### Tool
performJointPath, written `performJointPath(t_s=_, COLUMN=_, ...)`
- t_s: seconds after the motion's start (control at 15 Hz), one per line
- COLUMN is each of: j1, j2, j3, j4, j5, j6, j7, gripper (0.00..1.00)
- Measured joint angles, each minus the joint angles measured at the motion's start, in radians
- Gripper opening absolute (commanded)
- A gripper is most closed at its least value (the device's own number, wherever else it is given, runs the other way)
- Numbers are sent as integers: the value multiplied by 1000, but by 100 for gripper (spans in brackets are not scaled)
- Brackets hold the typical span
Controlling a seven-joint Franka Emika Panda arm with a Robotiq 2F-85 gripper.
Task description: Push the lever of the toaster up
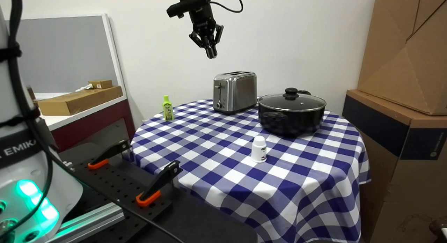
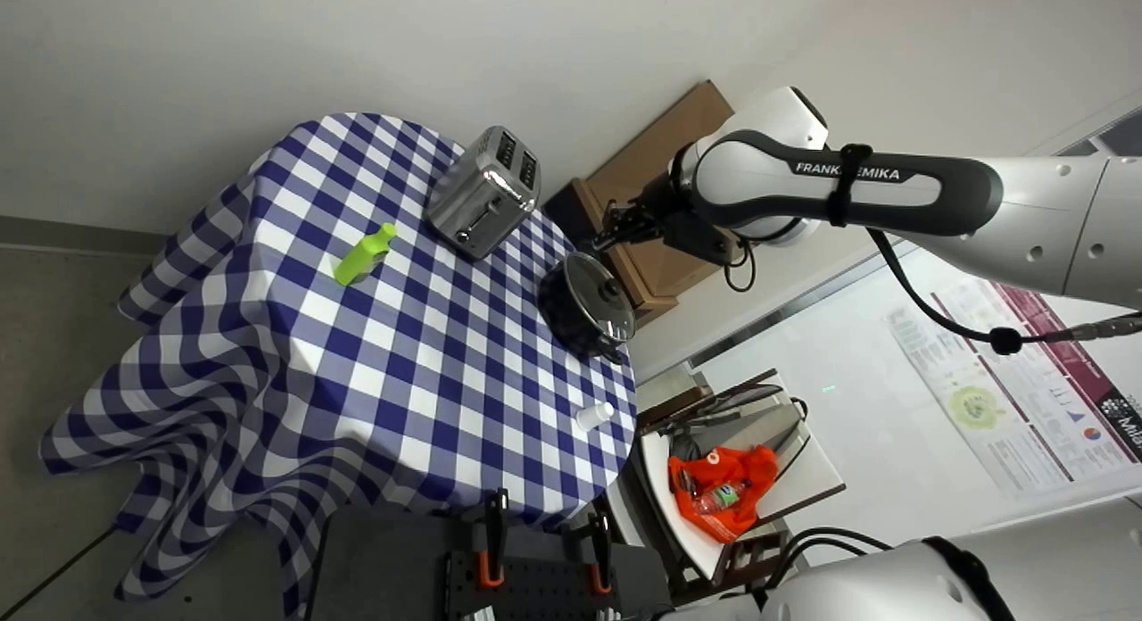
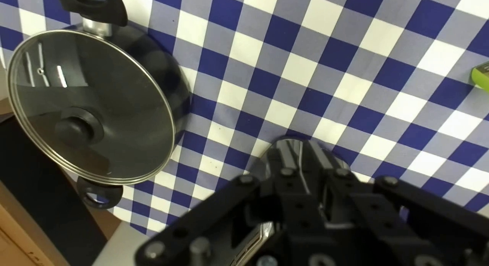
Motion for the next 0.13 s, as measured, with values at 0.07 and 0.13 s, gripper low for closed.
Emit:
performJointPath(t_s=0.07, j1=1, j2=2, j3=0, j4=0, j5=0, j6=0, j7=0, gripper=27)
performJointPath(t_s=0.13, j1=3, j2=4, j3=0, j4=0, j5=0, j6=0, j7=0, gripper=27)
